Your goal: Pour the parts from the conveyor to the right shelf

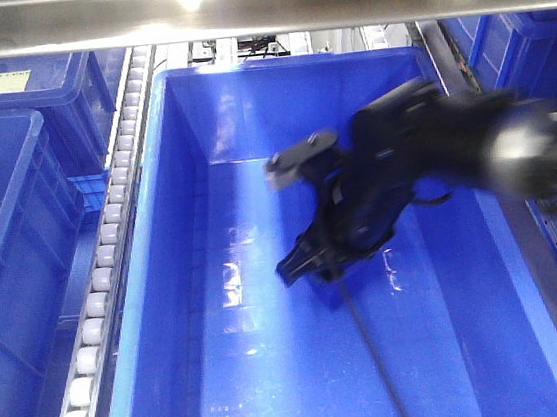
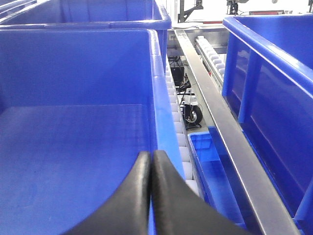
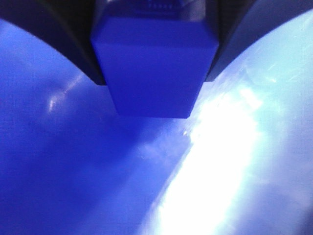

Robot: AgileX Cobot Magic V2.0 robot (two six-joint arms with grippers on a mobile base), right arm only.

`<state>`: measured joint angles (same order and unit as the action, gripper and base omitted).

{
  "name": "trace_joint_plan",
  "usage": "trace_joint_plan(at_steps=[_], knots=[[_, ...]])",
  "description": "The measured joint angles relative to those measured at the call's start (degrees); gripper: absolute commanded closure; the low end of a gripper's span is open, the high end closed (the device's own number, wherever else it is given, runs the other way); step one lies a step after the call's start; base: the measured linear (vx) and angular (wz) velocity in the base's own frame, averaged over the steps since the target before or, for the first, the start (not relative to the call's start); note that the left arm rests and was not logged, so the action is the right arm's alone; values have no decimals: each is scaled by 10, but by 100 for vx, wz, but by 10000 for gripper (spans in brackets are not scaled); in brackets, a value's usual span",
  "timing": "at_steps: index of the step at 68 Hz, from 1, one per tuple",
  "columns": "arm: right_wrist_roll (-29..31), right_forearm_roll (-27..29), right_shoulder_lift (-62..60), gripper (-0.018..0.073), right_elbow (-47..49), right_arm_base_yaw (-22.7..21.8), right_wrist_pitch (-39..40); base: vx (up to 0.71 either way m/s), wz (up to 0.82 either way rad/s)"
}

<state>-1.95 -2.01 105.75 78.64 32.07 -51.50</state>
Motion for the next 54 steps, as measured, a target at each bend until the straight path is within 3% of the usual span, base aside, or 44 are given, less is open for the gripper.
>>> trace_joint_plan(at_steps=[18, 28, 37, 54], knots=[[0, -4, 54, 557, 5, 0, 4, 0, 0], [0, -4, 57, 495, 8, 0, 5, 0, 0], [0, -4, 57, 336, 8, 0, 5, 0, 0], [1, -4, 65, -52, 7, 0, 5, 0, 0]])
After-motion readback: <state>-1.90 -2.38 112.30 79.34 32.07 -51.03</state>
